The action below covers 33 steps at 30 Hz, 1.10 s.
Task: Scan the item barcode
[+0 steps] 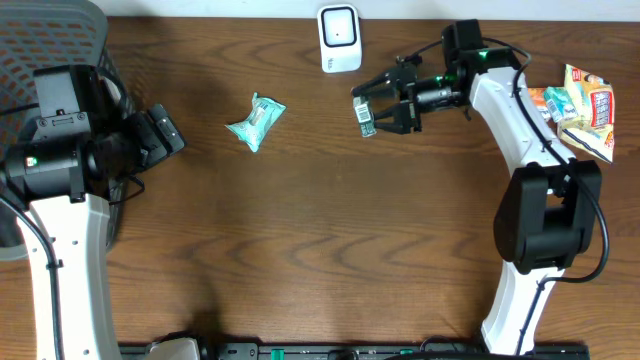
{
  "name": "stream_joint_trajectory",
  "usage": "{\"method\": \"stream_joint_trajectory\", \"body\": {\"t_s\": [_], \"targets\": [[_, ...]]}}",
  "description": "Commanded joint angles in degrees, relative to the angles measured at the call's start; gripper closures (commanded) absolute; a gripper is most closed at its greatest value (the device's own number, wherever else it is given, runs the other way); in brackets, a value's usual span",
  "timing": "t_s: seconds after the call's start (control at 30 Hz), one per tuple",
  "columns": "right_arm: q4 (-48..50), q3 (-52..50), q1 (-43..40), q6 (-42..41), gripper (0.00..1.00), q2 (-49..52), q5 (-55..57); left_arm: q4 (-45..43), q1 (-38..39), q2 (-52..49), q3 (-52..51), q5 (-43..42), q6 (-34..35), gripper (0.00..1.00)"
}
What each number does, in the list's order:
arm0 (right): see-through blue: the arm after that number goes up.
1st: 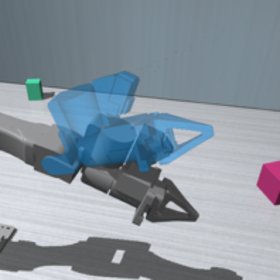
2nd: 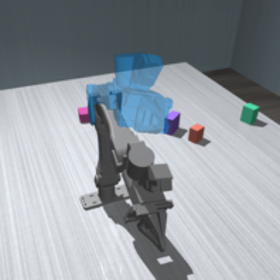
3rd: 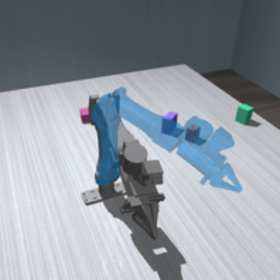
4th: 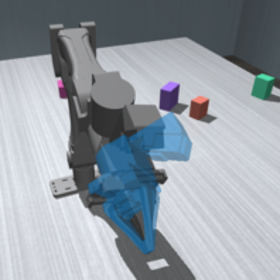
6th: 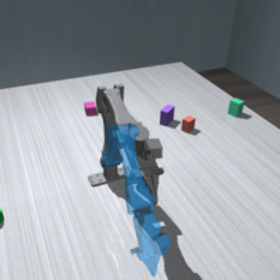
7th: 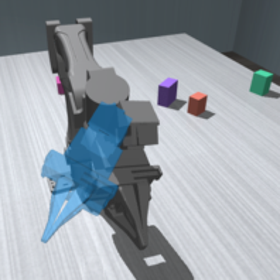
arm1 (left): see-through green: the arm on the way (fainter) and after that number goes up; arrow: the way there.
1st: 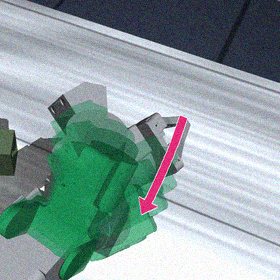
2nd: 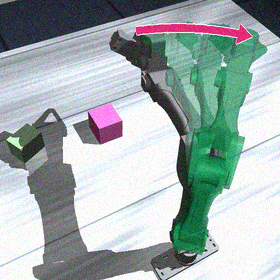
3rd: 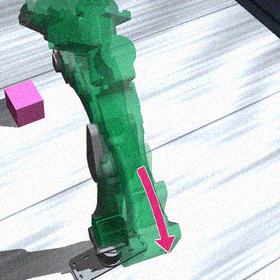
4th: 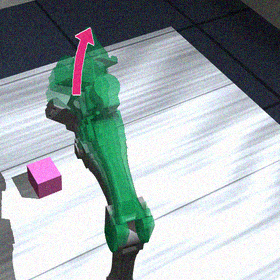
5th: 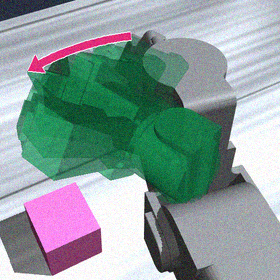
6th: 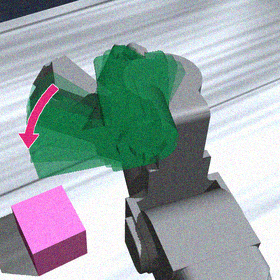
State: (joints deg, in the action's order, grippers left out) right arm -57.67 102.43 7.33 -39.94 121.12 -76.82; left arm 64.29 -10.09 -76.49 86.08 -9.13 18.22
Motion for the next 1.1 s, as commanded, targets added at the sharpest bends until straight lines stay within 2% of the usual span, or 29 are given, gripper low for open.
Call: {"method": "stream_joint_trajectory", "body": {"t_s": [0.0,0.7,1.07], "targets": [[0.0,0.0,-0.8,0.8,0.46,-0.6,-7.6,0.2,-0.2,-0.1,1.2,-0.3,0.1,0.02],[0.0,0.0,-1.2,-0.3,0.47,-0.6,-6.0,0.2,-0.2,-0.1,1.2,-0.3,0.1,0.02],[3.1,0.0,-1.2,-20.5,0.45,-0.6,-4.7,0.2,-0.2,-0.1,1.2,-0.3,0.1,0.02]]}}
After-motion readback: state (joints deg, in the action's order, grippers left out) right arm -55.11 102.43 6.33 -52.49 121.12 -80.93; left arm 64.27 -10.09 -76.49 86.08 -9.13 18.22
